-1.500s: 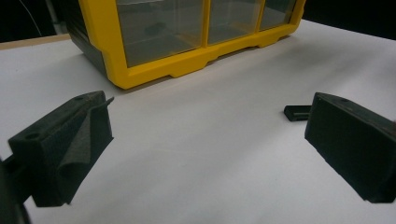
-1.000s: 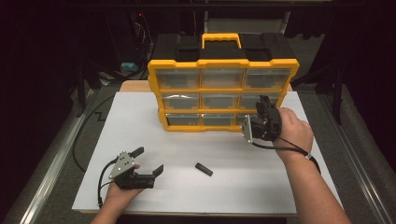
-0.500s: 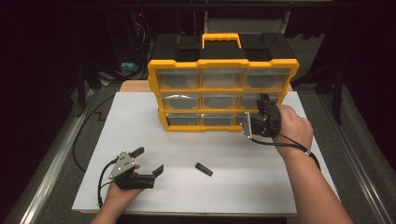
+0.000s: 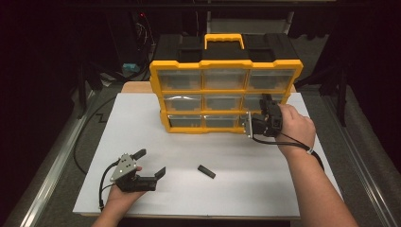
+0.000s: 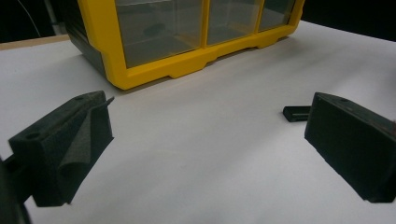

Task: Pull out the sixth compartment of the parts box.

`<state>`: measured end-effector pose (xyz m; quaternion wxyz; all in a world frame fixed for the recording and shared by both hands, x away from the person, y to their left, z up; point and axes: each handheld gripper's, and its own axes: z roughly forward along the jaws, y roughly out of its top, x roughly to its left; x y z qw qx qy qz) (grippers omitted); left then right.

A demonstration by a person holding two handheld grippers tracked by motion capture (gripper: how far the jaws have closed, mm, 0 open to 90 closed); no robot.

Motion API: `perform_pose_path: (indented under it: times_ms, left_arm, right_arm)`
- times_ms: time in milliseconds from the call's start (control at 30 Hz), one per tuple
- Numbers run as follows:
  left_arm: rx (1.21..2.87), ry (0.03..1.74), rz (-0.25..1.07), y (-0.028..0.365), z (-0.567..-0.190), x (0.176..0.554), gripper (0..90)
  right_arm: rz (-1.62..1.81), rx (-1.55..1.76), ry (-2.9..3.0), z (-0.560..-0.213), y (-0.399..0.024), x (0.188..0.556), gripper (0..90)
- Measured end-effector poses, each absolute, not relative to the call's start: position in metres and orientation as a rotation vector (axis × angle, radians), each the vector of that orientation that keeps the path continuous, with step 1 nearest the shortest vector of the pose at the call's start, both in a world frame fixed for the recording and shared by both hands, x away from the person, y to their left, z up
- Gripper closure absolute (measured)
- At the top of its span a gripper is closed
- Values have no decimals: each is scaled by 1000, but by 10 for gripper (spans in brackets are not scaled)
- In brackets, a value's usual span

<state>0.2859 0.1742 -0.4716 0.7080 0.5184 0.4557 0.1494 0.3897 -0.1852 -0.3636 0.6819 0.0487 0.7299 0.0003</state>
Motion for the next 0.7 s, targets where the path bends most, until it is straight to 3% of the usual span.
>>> perform_pose_path:
  times_ms: [700]
  left_arm:
    - [1143,1010,330,174,-471,285,21]
  right_arm:
    - [-99,67,1602,-366,-179,391,784]
